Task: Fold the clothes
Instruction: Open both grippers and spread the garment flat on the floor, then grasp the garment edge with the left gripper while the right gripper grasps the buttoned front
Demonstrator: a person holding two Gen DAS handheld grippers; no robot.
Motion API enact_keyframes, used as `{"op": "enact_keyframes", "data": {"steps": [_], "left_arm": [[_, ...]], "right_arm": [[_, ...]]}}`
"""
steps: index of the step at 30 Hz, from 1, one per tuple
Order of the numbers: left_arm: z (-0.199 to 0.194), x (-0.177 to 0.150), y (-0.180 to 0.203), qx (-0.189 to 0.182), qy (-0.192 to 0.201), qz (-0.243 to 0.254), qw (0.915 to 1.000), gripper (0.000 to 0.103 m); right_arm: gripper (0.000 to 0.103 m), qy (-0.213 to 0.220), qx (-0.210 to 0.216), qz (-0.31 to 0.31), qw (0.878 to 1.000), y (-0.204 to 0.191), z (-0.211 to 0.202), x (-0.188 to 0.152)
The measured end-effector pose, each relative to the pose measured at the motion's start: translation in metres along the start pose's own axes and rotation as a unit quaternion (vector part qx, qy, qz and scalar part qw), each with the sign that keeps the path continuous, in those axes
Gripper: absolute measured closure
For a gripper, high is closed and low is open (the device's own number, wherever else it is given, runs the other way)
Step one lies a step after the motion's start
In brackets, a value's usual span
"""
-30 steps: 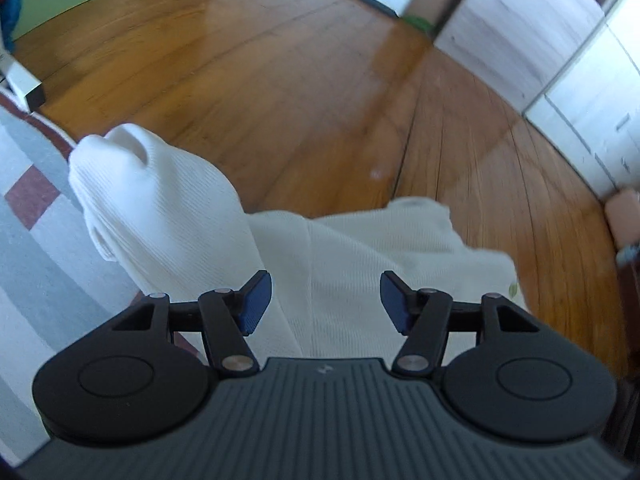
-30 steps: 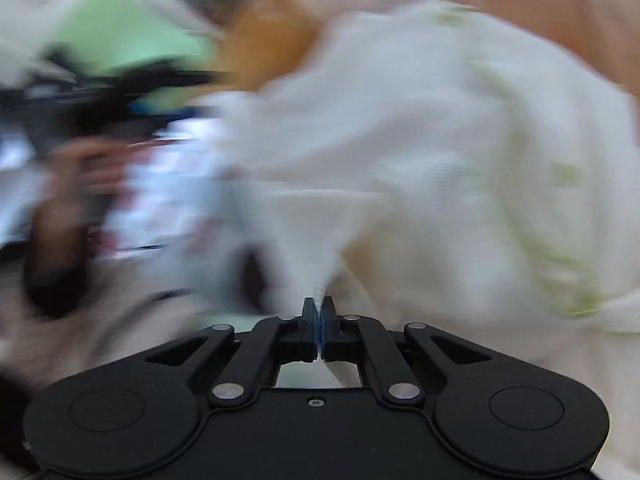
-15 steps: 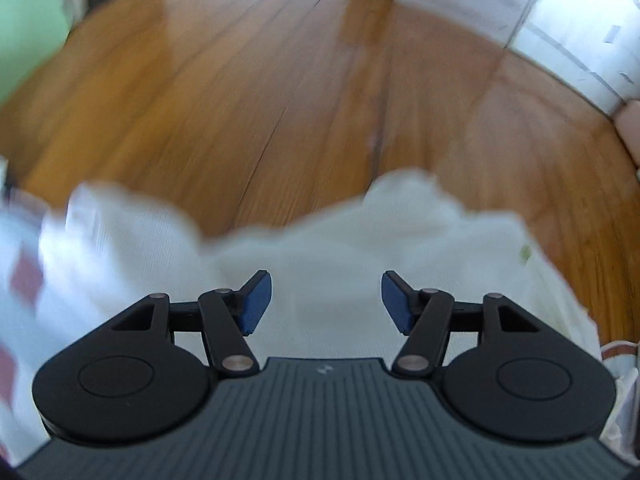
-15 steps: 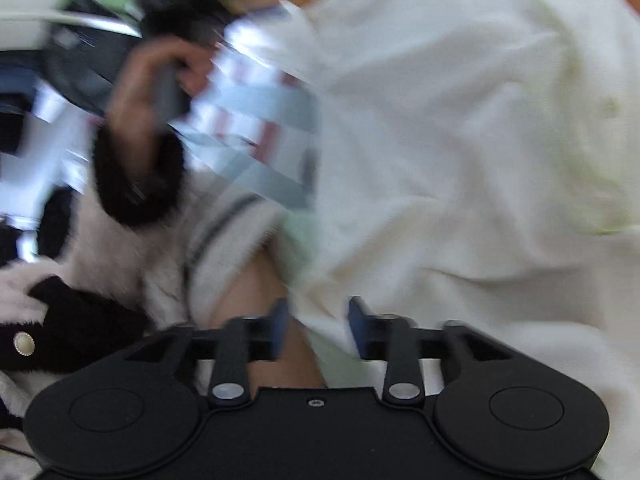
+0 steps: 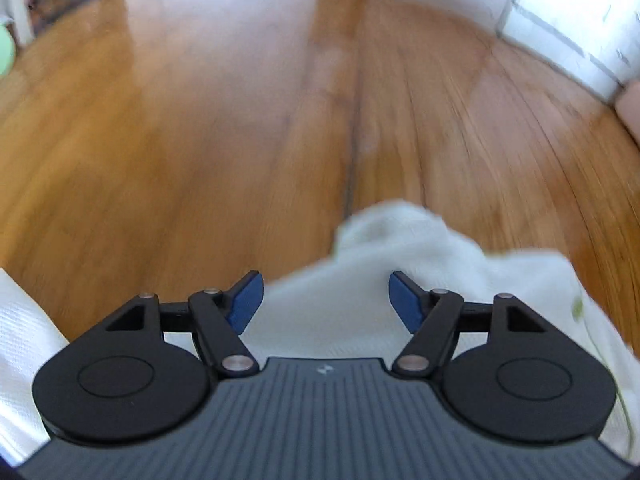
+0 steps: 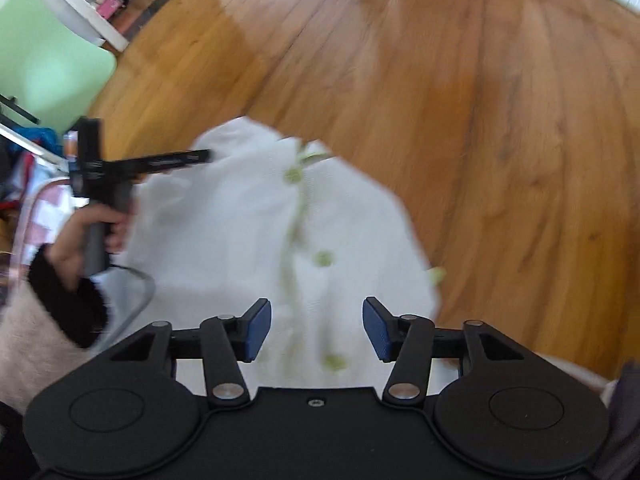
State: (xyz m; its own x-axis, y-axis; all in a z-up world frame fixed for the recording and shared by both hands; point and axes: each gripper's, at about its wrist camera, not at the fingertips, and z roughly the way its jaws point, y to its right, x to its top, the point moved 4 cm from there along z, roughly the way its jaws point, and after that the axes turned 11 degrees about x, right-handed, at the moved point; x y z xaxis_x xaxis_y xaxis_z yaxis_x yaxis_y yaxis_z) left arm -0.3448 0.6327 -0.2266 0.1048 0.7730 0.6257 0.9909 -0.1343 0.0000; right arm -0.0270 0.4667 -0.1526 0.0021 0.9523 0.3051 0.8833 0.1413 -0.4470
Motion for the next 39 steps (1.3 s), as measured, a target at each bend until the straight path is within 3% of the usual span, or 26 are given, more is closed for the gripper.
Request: {"op": "enact_keyframes", "data": {"steps": [2, 5, 8, 12, 13, 16, 19, 22, 27, 31, 32, 33, 34, 36, 39], "left_arm": [[-0.003, 0.006, -0.001, -0.019, 0.019, 0.008, 0.9996, 0.033], [0.002, 0.007, 0.002, -0.079, -0.001, 0.011, 0.9968, 0.033], [0.01, 0.001, 0.008, -0.142, -0.014, -0.001, 0.9898, 0.033], [0.02, -0.007, 0.022, -0.162, -0.008, -0.007, 0.9867, 0.031], [0.021, -0.008, 0.024, -0.16, -0.013, -0.001, 0.987, 0.035], [0.021, -0.011, 0.029, -0.16, -0.021, 0.009, 0.9868, 0.093], [0.009, -0.01, 0.02, -0.177, 0.031, -0.027, 0.9833, 0.093], [0.006, -0.01, 0.021, -0.189, 0.028, -0.035, 0.9809, 0.093], [-0.01, -0.01, 0.004, -0.256, 0.033, -0.09, 0.9621, 0.093], [-0.023, -0.011, -0.008, -0.287, 0.031, -0.1, 0.9521, 0.093], [-0.027, -0.013, -0.01, -0.293, 0.025, -0.104, 0.95, 0.093], [-0.03, -0.014, -0.011, -0.3, 0.019, -0.107, 0.9478, 0.093], [-0.031, -0.017, -0.011, -0.302, 0.0, -0.104, 0.9476, 0.093], [-0.026, -0.027, -0.005, -0.298, -0.064, -0.082, 0.9488, 0.093], [-0.012, -0.043, -0.002, -0.299, -0.116, -0.089, 0.9429, 0.093]], "right_arm": [[0.046, -0.007, -0.019, -0.03, 0.999, 0.003, 0.009, 0.003], [0.046, -0.026, -0.045, -0.068, 0.996, 0.014, 0.021, 0.017], [0.046, -0.049, -0.005, -0.073, 0.996, 0.023, 0.034, 0.036], [0.046, -0.052, 0.03, -0.113, 0.992, 0.018, 0.069, 0.064], [0.046, -0.044, 0.03, -0.124, 0.991, 0.017, 0.076, 0.071], [0.046, -0.014, 0.018, -0.132, 0.991, 0.016, 0.1, 0.091], [0.045, 0.027, -0.02, -0.101, 0.994, 0.021, 0.111, 0.103], [0.043, 0.053, -0.026, -0.086, 0.995, 0.021, 0.112, 0.109], [0.043, 0.025, -0.036, -0.078, 0.996, 0.024, 0.133, 0.107], [0.043, 0.036, -0.039, -0.087, 0.995, 0.023, 0.136, 0.096], [0.045, 0.033, -0.024, -0.087, 0.995, 0.024, 0.135, 0.092], [0.054, 0.029, -0.007, -0.092, 0.995, 0.022, 0.135, 0.088], [0.095, 0.024, 0.006, -0.11, 0.994, 0.018, 0.135, 0.082], [0.097, 0.028, -0.016, -0.162, 0.986, 0.002, 0.131, 0.07], [0.097, 0.034, -0.034, -0.213, 0.976, -0.02, 0.128, 0.054]]}}
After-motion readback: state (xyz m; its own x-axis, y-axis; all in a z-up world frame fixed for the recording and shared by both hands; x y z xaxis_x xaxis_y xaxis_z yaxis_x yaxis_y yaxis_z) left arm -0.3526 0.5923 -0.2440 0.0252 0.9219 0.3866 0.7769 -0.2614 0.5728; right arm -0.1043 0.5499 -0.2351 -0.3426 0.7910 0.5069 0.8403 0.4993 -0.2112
